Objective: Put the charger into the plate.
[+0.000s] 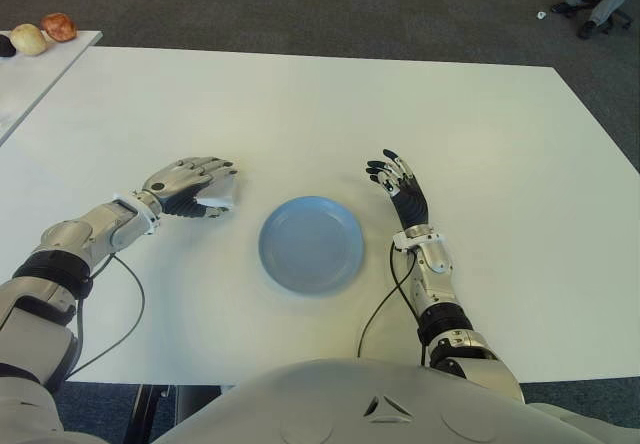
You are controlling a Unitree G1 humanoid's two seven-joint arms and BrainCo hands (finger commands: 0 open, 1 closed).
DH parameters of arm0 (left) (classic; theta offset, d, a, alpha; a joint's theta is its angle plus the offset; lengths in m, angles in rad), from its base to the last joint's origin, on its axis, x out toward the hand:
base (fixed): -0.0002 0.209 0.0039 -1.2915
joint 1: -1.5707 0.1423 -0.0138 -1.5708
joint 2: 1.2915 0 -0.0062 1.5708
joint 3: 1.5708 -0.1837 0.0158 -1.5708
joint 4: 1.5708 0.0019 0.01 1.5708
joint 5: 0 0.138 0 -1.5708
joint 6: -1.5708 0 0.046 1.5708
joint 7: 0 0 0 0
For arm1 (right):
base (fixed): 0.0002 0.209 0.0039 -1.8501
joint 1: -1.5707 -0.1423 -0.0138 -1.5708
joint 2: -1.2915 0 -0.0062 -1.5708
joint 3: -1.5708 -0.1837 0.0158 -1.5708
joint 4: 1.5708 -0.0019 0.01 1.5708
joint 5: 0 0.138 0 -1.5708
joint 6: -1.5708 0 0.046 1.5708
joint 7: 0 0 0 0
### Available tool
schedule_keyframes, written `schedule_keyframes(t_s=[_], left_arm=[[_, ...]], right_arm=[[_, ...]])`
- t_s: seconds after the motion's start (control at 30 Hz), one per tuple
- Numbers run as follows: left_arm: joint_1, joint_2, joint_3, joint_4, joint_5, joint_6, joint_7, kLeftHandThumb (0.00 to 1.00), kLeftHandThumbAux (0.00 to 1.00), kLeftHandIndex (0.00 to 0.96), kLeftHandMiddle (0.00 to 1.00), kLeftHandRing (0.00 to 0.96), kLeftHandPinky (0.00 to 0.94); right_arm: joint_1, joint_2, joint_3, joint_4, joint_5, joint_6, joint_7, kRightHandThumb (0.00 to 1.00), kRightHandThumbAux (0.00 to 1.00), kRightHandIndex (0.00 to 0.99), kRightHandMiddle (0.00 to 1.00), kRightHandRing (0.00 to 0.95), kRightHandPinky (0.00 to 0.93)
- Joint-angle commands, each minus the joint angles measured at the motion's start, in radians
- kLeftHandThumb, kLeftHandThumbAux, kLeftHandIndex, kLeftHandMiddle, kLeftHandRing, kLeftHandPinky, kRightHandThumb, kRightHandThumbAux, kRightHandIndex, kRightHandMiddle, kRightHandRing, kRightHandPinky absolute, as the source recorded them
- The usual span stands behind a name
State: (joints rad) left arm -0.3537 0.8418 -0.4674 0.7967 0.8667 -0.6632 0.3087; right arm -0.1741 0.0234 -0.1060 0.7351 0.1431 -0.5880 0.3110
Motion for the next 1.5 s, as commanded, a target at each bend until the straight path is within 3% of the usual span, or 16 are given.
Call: schedule_keyframes(t_s=[0.03, 0.77, 1.5], left_arm=[[0.009, -0.025, -0.035, 0.053, 0.030, -0.004, 0.034, 0.179, 0.331, 0.000, 0.000, 0.000, 0.000], [-0.027, -0.124, -0.117, 0.264, 0.023, -0.006, 0.100, 0.280, 0.282, 0.000, 0.000, 0.000, 0.000], [-0.063, -0.150, -0.152, 0.344, -0.001, 0.022, 0.047, 0.241, 0.298, 0.000, 0.000, 0.000, 0.033]], right_arm=[[0.082, 0.001, -0.006, 0.058, 0.005, 0.022, -0.001, 0.004, 0.581, 0.132, 0.317, 0.278, 0.228], [0.106, 0.005, 0.000, 0.014, 0.001, 0.023, -0.013, 0.011, 0.577, 0.134, 0.313, 0.275, 0.226], [0.146, 0.007, 0.015, -0.054, 0.005, 0.044, -0.011, 0.000, 0.594, 0.167, 0.324, 0.278, 0.231]])
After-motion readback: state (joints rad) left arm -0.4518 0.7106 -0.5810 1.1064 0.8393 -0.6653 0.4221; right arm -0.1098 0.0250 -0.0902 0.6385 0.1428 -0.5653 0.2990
